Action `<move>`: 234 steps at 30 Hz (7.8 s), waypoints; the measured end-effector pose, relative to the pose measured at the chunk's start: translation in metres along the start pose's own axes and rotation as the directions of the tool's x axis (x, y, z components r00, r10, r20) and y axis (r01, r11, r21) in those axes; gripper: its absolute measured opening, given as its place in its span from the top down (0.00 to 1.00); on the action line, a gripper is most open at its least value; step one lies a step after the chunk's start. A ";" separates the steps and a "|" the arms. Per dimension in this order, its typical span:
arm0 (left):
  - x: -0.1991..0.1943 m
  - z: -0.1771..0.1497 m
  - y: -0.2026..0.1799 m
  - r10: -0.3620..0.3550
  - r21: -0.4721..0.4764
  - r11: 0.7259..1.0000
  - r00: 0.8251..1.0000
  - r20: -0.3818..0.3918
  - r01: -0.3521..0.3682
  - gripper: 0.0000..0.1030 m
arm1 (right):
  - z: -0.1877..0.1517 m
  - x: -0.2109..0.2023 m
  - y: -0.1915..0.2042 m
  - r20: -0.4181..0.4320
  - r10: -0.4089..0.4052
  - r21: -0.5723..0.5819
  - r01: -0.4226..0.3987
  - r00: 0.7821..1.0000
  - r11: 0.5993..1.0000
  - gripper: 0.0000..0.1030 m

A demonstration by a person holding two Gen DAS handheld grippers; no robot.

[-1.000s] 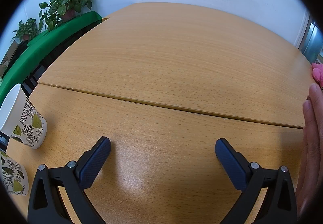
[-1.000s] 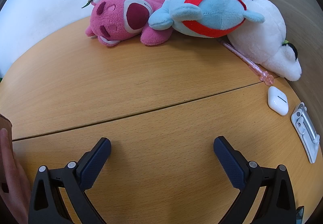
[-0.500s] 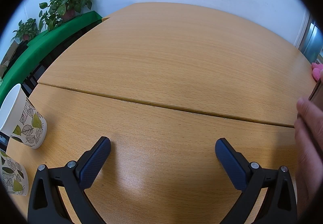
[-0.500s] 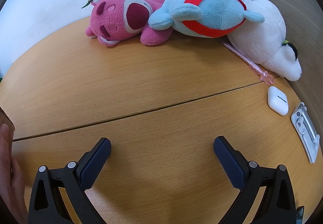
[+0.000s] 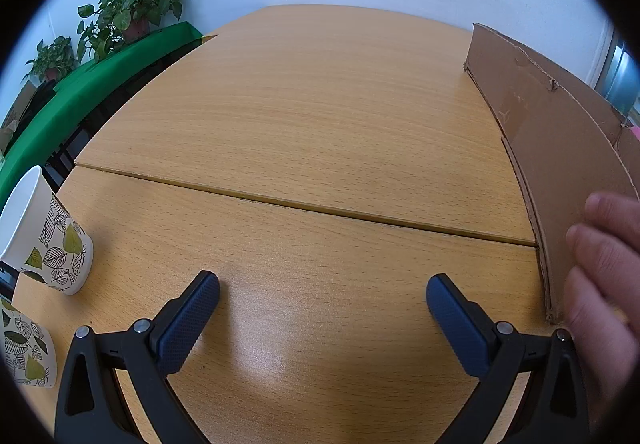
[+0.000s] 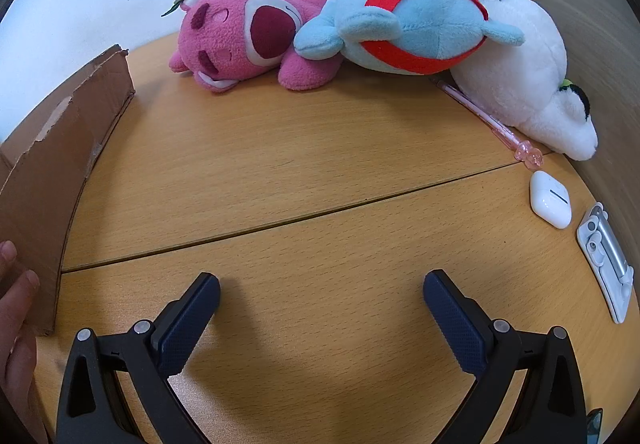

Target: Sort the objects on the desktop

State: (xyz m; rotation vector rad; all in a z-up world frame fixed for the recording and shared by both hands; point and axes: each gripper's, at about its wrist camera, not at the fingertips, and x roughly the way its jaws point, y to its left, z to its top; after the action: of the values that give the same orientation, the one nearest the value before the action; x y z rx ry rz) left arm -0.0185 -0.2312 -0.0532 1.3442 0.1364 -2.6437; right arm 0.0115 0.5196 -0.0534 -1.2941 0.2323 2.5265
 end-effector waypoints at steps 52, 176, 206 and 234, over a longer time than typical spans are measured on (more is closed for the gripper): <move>0.000 0.000 0.000 0.005 -0.008 1.000 1.000 0.001 -0.005 0.00 | 0.000 0.000 0.000 0.000 0.001 -0.002 -0.001 1.000 1.000 0.00; -0.285 0.162 -0.178 -0.704 0.499 0.700 0.613 0.359 0.511 0.24 | 0.113 -0.345 0.344 0.177 0.806 -0.720 -0.484 0.565 0.497 0.46; 0.043 0.206 -0.151 -0.516 0.019 0.854 0.853 -0.079 0.519 0.21 | 0.155 0.045 0.470 -0.234 0.696 -0.331 -0.729 0.679 0.600 0.37; 0.021 0.178 -0.166 -0.296 0.195 0.930 0.949 -0.106 0.312 0.17 | 0.113 0.041 0.476 -0.332 0.589 -0.410 -0.675 0.737 0.613 0.34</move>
State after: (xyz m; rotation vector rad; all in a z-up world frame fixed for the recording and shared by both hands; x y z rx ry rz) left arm -0.2040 -0.0985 0.0348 1.6075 0.0830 -2.9331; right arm -0.2543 0.1081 -0.0160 -1.9089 0.0532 3.2371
